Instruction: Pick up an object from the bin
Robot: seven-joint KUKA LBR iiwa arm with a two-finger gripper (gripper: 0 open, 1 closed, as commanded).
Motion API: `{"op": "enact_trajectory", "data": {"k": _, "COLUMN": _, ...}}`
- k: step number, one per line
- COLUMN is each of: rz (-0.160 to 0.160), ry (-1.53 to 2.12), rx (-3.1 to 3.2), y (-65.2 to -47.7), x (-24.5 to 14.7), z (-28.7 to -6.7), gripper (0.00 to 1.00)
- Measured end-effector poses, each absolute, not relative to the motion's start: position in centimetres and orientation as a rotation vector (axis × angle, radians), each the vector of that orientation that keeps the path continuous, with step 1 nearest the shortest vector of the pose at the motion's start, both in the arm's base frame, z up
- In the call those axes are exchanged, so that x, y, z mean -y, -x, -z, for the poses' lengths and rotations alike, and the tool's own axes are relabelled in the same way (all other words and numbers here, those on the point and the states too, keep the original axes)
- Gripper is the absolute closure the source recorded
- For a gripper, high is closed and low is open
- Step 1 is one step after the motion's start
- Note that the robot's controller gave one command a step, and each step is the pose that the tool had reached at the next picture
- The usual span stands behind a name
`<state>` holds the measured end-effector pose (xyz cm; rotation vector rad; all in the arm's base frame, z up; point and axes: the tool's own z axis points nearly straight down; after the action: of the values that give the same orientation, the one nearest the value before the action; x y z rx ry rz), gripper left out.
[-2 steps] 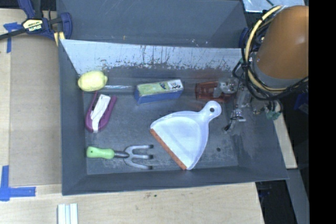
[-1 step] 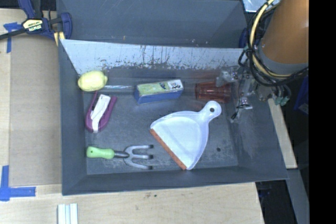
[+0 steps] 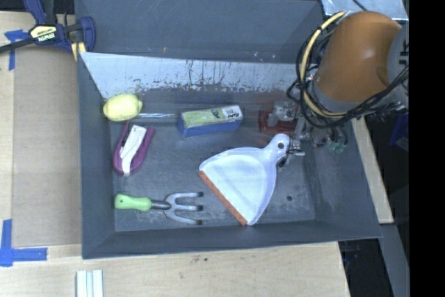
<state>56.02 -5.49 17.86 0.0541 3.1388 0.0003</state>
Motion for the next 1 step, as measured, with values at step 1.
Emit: {"op": "enact_trajectory", "data": {"k": 1, "rz": 0.002, "ry": 0.055, "rx": -3.133, "y": -56.24, "x": 5.07, "z": -18.04, "gripper": 0.0}}
